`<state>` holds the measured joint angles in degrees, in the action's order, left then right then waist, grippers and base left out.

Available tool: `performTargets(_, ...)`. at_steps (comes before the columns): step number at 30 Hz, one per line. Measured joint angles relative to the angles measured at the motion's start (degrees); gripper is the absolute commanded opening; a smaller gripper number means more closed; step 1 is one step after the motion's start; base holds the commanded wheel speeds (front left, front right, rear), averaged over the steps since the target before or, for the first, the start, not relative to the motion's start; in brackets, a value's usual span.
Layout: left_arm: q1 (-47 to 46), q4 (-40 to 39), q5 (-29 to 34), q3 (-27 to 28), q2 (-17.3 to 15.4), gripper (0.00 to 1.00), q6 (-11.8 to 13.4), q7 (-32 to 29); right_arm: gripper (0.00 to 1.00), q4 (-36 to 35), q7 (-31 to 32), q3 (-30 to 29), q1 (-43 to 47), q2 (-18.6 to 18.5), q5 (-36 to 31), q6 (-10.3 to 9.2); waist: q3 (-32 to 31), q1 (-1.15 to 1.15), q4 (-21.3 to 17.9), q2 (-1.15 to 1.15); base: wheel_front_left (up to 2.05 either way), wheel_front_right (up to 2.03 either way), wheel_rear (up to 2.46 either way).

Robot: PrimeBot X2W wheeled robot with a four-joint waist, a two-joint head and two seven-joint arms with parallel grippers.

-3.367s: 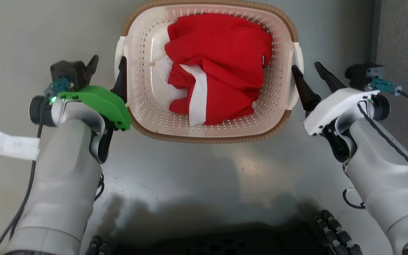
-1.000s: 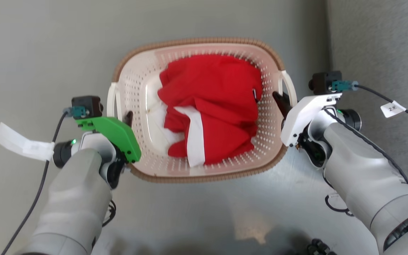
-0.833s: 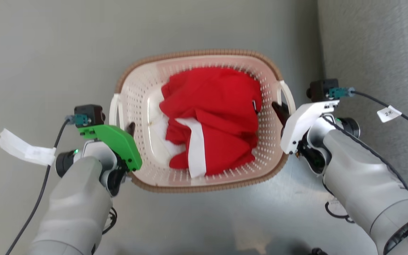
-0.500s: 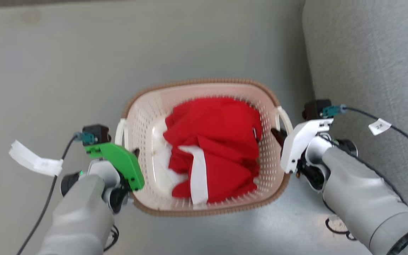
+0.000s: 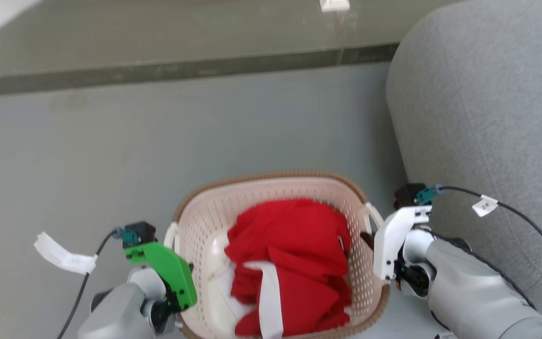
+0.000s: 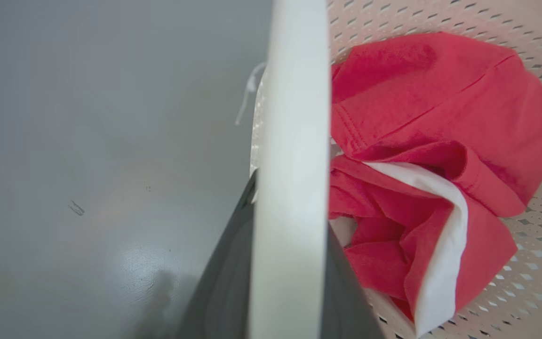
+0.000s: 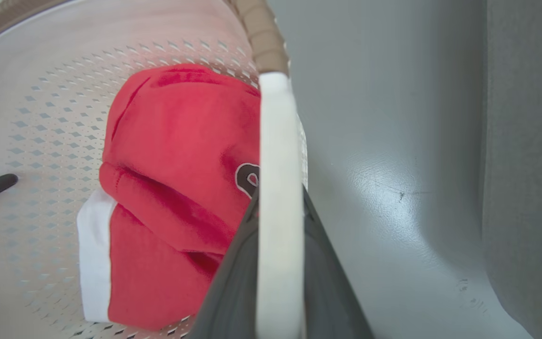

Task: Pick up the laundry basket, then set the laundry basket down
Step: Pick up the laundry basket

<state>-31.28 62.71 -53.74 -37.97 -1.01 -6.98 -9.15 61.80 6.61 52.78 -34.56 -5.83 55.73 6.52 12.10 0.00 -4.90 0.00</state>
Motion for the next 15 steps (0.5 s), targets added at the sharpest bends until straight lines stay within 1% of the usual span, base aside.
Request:
performTargets(7,1.36,0.02,-1.76,-1.05,-0.21,0.0,0.02,-1.98,0.0,0.05,3.11,1.55,0.8,-0.08,0.84,-0.04,-4.39,0.0,0.07,0.0,0.0,0.0,0.0)
performTargets(15,2.08,-0.07,-2.55,-1.62,-0.23,0.0,0.03,-2.92,0.0,0.01,4.8,2.61,0.81,-0.43,1.36,-0.04,-6.4,0.0,0.34,0.0,0.0,0.0,0.0)
